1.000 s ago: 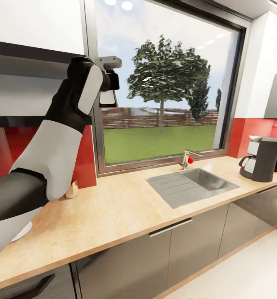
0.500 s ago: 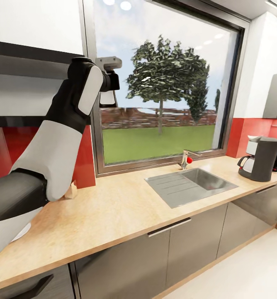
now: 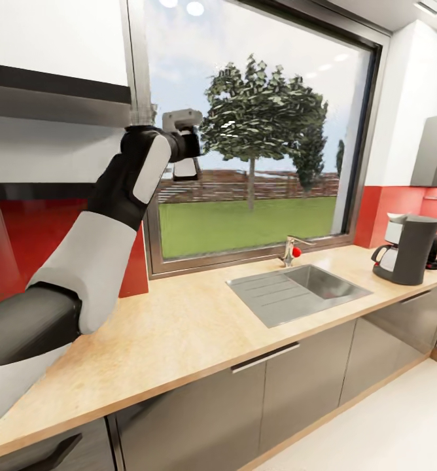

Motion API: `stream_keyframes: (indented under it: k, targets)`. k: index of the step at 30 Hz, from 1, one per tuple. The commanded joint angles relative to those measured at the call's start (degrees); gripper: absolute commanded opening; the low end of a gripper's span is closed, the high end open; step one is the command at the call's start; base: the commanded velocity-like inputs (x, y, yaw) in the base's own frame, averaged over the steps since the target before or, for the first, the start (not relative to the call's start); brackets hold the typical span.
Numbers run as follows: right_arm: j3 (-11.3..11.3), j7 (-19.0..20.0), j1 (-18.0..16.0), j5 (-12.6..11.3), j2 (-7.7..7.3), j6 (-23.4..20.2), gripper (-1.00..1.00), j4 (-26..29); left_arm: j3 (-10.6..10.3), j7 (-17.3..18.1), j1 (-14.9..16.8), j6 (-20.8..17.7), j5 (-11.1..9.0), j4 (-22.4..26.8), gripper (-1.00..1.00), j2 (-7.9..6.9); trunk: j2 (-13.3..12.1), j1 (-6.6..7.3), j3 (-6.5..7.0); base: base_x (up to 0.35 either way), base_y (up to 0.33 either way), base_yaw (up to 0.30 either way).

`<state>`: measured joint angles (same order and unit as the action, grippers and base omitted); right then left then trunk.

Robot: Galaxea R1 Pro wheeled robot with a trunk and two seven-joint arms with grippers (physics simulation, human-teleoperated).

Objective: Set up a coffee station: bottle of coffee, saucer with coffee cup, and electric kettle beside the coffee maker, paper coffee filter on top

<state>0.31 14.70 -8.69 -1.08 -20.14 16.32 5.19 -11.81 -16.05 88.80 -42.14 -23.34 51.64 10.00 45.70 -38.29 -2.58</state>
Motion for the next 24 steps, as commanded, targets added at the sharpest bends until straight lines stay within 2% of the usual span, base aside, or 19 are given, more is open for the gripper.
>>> stream_keyframes:
  k: [1,6,9,14,24]
  targets:
    - [0.1,0.3,-0.1,-0.4,-0.09,0.2,1.0,0.0,-0.8,0.2,-1.1,0.6,0.1,0.1,-1.0,0.0,0.1,-0.01,-0.09,0.0,0.0,-0.216]
    - [0.0,0.3,-0.1,-0.8,-0.09,0.2,1.0,0.1,-2.7,1.0,-4.4,2.1,-0.1,0.3,-1.0,0.0,0.1,-0.01,-0.03,0.0,0.0,-0.235]
    - [0.0,0.3,-0.1,-0.8,-0.04,0.2,1.0,0.2,-3.1,1.2,-5.7,5.1,-0.1,0.2,-1.0,0.0,0.1,-0.01,0.04,0.0,0.0,-0.24]
    - [0.1,0.3,-0.1,-0.8,0.01,0.4,1.0,0.2,-3.2,1.2,-6.4,6.3,-0.1,0.0,-1.0,0.0,0.1,-0.01,0.1,0.0,0.0,-0.113]
    - [0.1,0.0,0.0,-0.7,0.12,0.5,1.0,0.3,-3.2,1.3,-6.5,6.6,-0.1,-0.1,-1.0,0.0,0.1,-0.01,0.11,0.0,0.0,-0.011]
